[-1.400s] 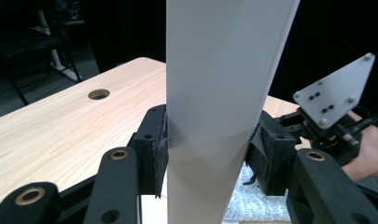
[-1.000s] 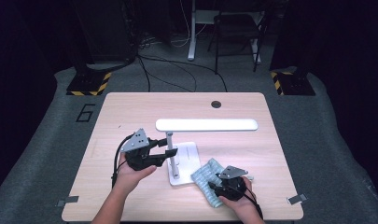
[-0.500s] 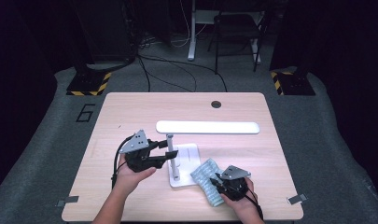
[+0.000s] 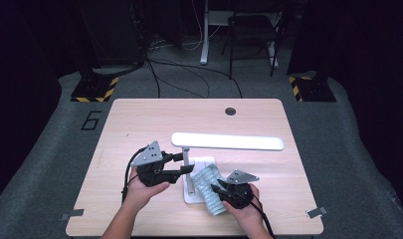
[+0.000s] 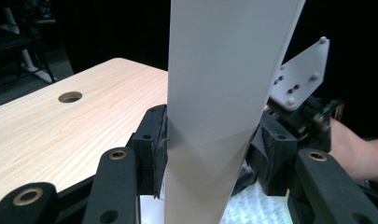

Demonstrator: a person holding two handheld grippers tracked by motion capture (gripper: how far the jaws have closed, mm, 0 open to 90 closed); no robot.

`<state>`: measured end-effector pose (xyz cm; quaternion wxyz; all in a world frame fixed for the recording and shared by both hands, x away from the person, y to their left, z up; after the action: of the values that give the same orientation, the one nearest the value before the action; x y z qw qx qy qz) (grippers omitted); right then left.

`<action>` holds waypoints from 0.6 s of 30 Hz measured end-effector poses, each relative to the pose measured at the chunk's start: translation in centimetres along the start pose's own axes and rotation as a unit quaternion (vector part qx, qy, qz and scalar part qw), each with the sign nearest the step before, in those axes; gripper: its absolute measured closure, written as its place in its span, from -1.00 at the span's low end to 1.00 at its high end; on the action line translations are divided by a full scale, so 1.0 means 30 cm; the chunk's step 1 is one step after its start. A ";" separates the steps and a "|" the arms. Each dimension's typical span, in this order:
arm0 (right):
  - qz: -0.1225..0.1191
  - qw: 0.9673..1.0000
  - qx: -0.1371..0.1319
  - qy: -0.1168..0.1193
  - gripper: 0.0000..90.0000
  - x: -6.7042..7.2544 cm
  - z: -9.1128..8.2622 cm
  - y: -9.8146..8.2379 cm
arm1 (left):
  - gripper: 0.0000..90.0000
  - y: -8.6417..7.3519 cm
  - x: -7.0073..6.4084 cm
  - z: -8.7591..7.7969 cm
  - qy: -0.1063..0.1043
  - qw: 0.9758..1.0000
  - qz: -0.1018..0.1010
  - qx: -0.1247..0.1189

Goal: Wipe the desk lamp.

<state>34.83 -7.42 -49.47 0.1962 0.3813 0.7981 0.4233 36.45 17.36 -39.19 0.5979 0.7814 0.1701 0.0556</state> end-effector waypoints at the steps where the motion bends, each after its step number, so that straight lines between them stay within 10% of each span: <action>1: -0.001 1.000 0.001 -0.001 0.59 0.007 0.014 0.005 | 0.16 0.000 -0.001 0.000 0.000 1.000 0.000 0.000; 18: -0.006 0.999 0.028 -0.018 0.51 0.040 0.099 -0.035 | 0.06 0.072 -0.014 -0.044 -0.001 1.000 -0.003 0.004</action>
<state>35.49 -5.29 -52.01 0.2025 0.3899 0.8078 0.3929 36.11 17.95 -36.73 0.5952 0.7832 0.1720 0.0529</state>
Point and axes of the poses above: each handheld gripper's, and its own axes: z roughly forward along the jaws, y roughly out of its top, x roughly to its left, the point moved 2 cm from there along z, roughly forward along the jaws, and after that the axes turned 7 degrees about -y, right-handed, at the moved point
